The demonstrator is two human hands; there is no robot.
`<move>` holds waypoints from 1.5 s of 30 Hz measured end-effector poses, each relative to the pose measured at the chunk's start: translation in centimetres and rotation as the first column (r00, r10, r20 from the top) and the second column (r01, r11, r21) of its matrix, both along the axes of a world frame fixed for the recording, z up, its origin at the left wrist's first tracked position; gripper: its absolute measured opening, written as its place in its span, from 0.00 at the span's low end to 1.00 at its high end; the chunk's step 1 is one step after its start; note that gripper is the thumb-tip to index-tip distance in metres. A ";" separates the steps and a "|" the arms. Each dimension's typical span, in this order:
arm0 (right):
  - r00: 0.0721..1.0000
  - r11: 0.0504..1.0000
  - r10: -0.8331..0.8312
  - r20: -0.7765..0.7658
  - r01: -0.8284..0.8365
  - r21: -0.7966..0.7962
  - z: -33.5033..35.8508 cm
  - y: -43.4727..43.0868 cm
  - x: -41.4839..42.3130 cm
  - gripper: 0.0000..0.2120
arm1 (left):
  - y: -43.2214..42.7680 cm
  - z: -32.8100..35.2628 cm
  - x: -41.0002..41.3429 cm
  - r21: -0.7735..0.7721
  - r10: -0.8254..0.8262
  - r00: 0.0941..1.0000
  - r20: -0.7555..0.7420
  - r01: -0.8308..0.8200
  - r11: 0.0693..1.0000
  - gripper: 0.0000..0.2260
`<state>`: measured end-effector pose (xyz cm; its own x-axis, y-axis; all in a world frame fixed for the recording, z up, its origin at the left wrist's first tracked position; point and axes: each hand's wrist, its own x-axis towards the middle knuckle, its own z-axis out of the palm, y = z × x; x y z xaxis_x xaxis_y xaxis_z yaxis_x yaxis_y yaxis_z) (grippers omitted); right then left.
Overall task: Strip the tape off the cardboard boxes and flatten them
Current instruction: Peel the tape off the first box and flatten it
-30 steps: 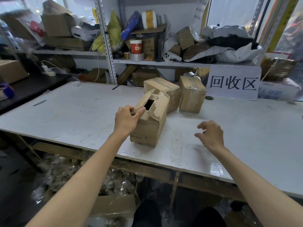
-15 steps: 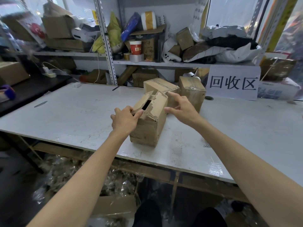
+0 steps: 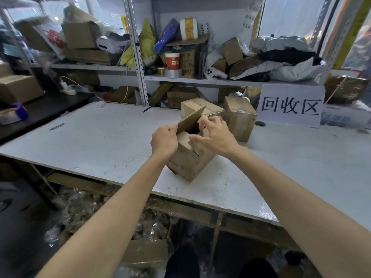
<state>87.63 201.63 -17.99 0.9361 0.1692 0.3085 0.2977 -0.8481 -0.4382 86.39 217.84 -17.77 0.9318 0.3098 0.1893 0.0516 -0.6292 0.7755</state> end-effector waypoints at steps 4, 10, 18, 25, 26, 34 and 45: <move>0.987 0.987 -0.086 0.133 0.066 0.144 1.2 -1.1 -1.0 0.16 | -0.2 0.4 0.0 -0.117 -0.010 0.994 0.110 0.022 0.993 0.18; 0.882 0.867 -0.471 -0.006 0.465 0.180 1.0 -5.5 -1.7 0.19 | -0.5 0.2 -1.3 -0.248 -0.105 0.968 0.228 0.162 0.955 0.12; 0.910 0.790 -0.322 -0.259 0.410 0.455 0.2 -7.1 -2.5 0.31 | -1.1 -0.1 -1.9 -0.524 -0.168 0.975 0.142 0.218 0.823 0.31; 0.947 0.663 -0.286 -0.148 0.307 0.683 1.9 -7.2 -2.7 0.15 | -1.4 1.7 -1.3 -0.436 -0.348 0.933 0.092 0.352 0.828 0.32; 0.959 0.663 -0.255 -0.122 0.265 0.700 2.1 -7.2 -2.9 0.11 | -1.4 1.9 -1.1 -0.430 -0.343 0.935 0.092 0.348 0.833 0.34; 0.996 0.675 -0.089 -0.023 0.078 0.734 3.2 -7.4 -3.6 0.08 | -0.9 2.7 -0.7 -0.475 -0.344 0.928 0.143 0.369 0.799 0.41; 1.000 0.599 -0.010 -0.002 0.008 0.800 3.6 -6.5 -3.5 0.05 | 0.0 2.5 0.1 -0.196 -0.201 0.966 0.162 0.231 0.953 0.32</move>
